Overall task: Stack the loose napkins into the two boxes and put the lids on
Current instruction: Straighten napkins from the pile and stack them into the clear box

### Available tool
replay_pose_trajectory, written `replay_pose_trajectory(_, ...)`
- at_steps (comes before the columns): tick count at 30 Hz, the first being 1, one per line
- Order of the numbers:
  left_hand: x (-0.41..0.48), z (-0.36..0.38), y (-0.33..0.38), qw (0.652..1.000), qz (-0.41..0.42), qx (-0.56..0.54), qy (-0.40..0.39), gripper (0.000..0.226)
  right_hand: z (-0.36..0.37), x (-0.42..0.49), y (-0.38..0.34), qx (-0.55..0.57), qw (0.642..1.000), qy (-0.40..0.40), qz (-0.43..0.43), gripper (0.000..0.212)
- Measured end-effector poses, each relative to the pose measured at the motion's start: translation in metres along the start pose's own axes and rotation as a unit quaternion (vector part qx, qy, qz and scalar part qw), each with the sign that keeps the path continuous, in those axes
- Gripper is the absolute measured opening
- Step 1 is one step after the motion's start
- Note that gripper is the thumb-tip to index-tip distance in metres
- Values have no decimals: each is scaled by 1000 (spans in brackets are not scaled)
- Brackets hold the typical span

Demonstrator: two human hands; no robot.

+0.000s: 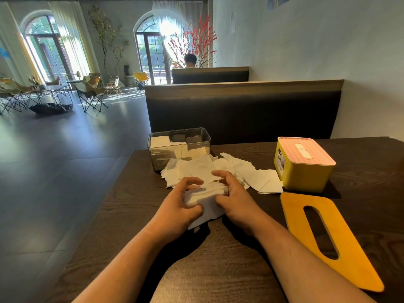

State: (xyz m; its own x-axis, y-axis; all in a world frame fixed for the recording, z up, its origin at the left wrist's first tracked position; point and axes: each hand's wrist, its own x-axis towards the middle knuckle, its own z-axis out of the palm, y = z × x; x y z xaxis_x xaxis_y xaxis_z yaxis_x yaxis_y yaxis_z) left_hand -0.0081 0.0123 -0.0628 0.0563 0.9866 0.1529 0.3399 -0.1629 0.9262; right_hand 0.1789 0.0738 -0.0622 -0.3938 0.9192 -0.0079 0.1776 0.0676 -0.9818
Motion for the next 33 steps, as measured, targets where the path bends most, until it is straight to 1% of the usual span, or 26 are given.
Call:
replay_pose_trajectory(3,0,0,-2,999,0,-21,26,62,7,-4,-1,34,999,8,5,64)
replay_pose_trajectory(7,3,3,-2,994,-5,-75,78,69,16,-5,-1,58,998,35,-1,62)
replay_pose_trajectory(10,4,5,-3,991,-27,-113,73,77,18,-5,-1,19,1000,6,3,63)
replay_pose_trajectory(12,6,7,-6,988,-35,-138,58,82,17,-6,-2,2,1000,-19,9,70)
replay_pose_trajectory(14,7,10,-7,986,-36,-153,49,85,16,-7,-2,-8,1000,-26,11,74)
replay_pose_trajectory(17,8,11,-6,987,-31,-149,46,86,16,-6,-2,-24,1000,1,0,71)
replay_pose_trajectory(21,7,7,-1,990,-33,-116,73,82,20,-2,2,62,997,30,-22,71)
replay_pose_trajectory(23,7,6,-3,990,-34,-106,82,84,19,-3,1,60,997,22,-37,70)
replay_pose_trajectory(27,7,2,-6,993,-41,-94,52,87,18,-5,3,-39,998,-18,-43,69)
replay_pose_trajectory(28,6,2,-6,994,-42,-93,46,87,18,-5,4,-40,998,-14,-43,70)
replay_pose_trajectory(31,5,2,-3,992,-40,-113,27,86,16,-7,2,16,998,13,-51,69)
replay_pose_trajectory(33,5,-1,-2,995,-37,-95,17,85,13,-5,2,23,998,15,-48,67)
